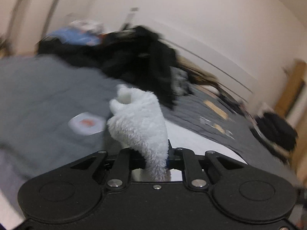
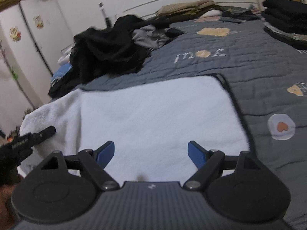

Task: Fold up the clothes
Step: 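Fold the fleece edge over with the left gripper while the right gripper pinches the fold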

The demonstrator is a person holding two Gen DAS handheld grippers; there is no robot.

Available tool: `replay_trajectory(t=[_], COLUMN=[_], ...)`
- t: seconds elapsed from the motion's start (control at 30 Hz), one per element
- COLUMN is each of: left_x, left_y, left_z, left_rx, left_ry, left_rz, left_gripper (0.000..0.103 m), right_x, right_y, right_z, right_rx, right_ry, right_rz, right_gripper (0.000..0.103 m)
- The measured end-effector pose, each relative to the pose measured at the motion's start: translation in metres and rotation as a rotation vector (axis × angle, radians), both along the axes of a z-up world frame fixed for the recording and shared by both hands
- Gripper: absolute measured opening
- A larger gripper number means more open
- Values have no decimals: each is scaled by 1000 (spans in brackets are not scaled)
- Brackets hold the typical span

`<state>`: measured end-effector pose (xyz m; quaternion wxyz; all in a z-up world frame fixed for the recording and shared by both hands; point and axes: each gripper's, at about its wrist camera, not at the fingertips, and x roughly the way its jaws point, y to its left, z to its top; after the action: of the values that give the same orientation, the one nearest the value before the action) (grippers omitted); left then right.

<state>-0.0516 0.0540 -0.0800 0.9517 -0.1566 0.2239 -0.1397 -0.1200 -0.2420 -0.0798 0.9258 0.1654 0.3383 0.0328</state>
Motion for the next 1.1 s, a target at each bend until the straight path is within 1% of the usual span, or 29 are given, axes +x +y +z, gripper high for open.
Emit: replay_trajectory(t=[0.13, 0.27, 0.37, 0.43, 0.53, 0.57, 0.6, 0.63, 0.7, 0.77, 0.83, 0.87, 0.9, 0.93, 1.03, 1.1], left_x=[-2, -11, -18, -22, -26, -27, -28, -30, -34, -36, -42, -45, -48, -51, -59, -63], left_y=[-51, -100, -131, -151, -169, -173, -177, -176, -172, -168, -159, -155, -151, -150, -148, -147], left_z=[10, 7, -4, -18, -41, -46, -51, -51, -48, -41, -35, -31, -31, -31, -33, -33], left_rx=[128, 237, 322, 407, 524, 555, 584, 594, 594, 578, 581, 583, 604, 638, 744, 783], left_ry=[-61, -108, -117, -109, -74, -72, -73, -73, -67, -39, -41, -43, -56, -75, -128, -149], left_rz=[-160, -298, -391, -454, -525, -538, -548, -561, -597, -628, -620, -614, -603, -594, -579, -575], left_gripper=[15, 15, 15, 15, 17, 20, 27, 30, 41, 47, 49, 53, 60, 63, 64, 64], right_x=[-5, -8, -11, -12, -12, -12, -12, -11, -9, -8, -7, -7, -6, -6, -4, -3], right_y=[-30, -58, -72, -77, -83, -84, -86, -87, -88, -87, -86, -85, -83, -80, -72, -65], right_z=[8, 10, 10, 10, 6, 4, 3, 0, -6, -9, -12, -13, -15, -17, -23, -27], right_rx=[45, 96, 115, 118, 133, 142, 151, 168, 202, 237, 271, 288, 304, 323, 389, 429], right_ry=[-17, -13, -15, -17, -8, -1, 7, 19, 42, 55, 67, 73, 85, 90, 106, 118], right_rz=[-87, -166, -201, -210, -199, -192, -184, -168, -136, -120, -104, -96, -85, -74, -45, -39], right_gripper=[83, 83, 83, 83, 83, 83, 83, 83, 83, 83, 83, 83, 83, 83, 83, 83])
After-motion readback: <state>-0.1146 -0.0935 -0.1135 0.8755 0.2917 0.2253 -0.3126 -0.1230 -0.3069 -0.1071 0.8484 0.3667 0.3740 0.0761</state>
